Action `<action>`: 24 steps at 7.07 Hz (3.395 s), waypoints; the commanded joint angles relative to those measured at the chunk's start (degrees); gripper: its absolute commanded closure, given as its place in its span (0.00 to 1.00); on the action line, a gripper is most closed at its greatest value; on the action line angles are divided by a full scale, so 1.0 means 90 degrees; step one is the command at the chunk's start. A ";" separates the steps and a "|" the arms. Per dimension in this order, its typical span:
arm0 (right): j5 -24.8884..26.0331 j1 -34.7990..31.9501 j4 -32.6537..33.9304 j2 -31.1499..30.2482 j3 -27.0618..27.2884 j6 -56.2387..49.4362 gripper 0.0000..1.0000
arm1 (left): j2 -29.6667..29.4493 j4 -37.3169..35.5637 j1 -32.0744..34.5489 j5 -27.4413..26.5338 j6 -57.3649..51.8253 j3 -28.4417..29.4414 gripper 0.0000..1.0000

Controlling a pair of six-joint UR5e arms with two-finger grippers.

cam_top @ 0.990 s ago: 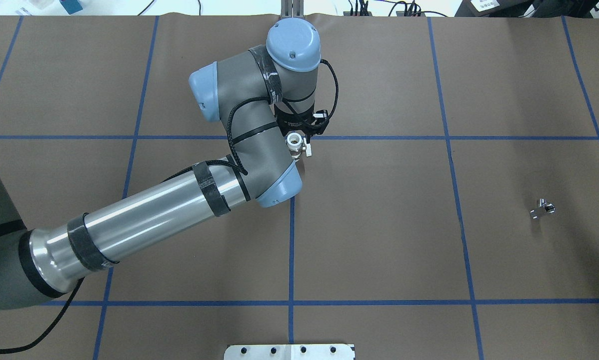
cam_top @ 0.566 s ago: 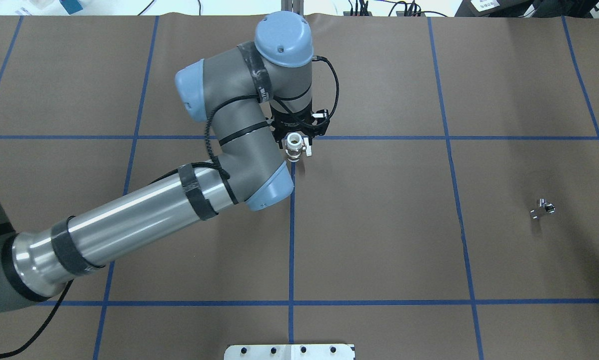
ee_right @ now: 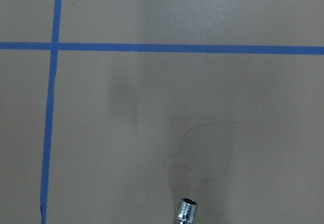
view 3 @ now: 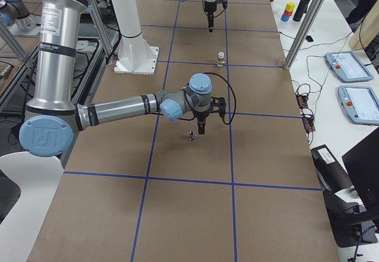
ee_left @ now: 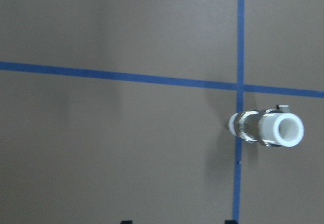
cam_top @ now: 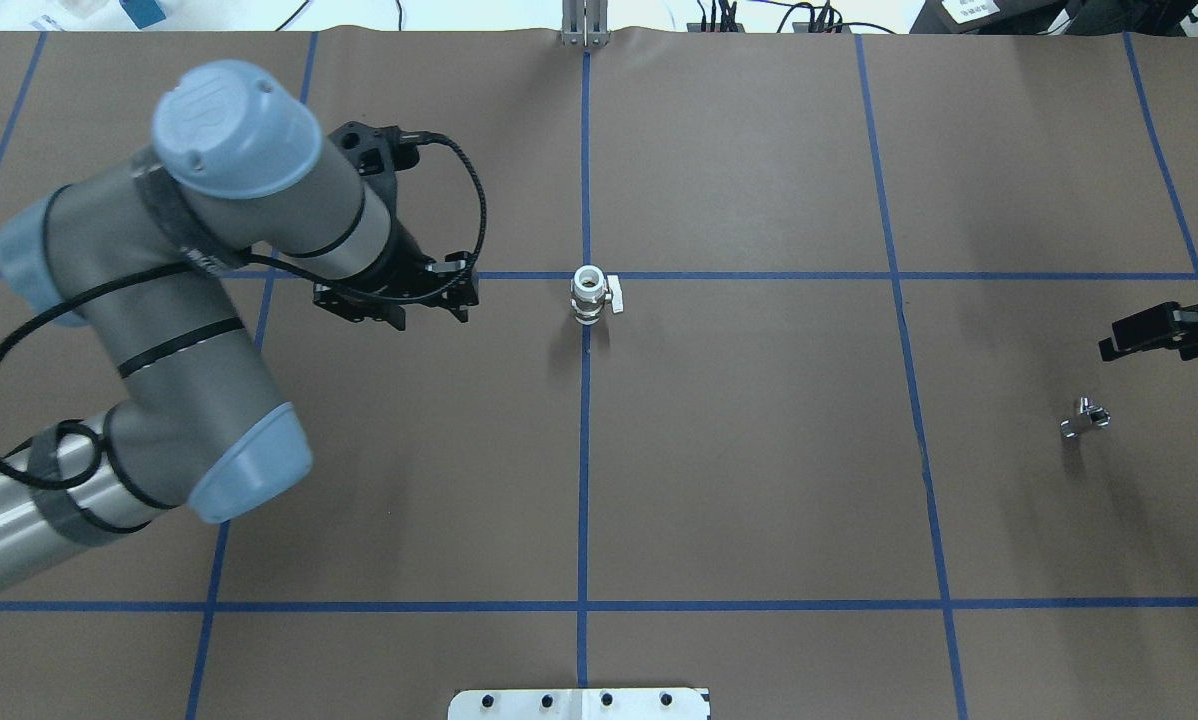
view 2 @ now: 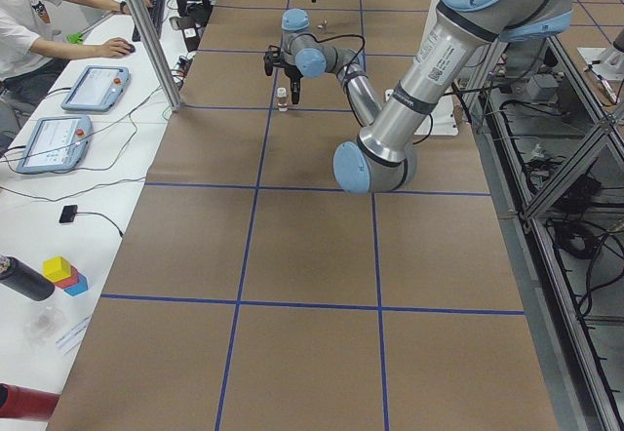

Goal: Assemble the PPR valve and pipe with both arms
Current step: 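Open the left gripper and withdraw it while the right gripper reaches the chrome fitting, then grasp the chrome threaded fitting with the right gripper, then carry the chrome fitting with the right gripper above the valve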

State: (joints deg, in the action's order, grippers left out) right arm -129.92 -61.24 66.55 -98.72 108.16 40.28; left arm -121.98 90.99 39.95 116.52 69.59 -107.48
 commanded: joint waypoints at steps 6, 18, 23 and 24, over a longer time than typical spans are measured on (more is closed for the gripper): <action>0.0324 0.0730 -0.0656 -0.0066 -0.0602 0.0232 0.09 | 0.0497 -0.0003 0.0131 0.0003 0.0022 -0.0460 0.29; 0.0363 0.0896 -0.0656 -0.0203 -0.0661 0.0212 0.84 | 0.0487 -0.0003 0.0131 0.0003 0.0051 -0.0479 0.29; 0.0334 0.0858 -0.0230 0.0749 -0.0260 0.1037 1.00 | 0.0584 -0.0003 0.0628 0.0421 -0.0027 -0.0528 0.29; 0.0343 0.0848 0.0886 0.1682 -0.0241 0.1235 1.00 | 0.0614 -0.0022 0.0745 0.0432 -0.0307 -0.0528 0.29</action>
State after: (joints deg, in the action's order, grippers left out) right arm -126.87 -53.47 65.70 -91.97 105.81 48.38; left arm -116.93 90.90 45.14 119.71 68.84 -112.27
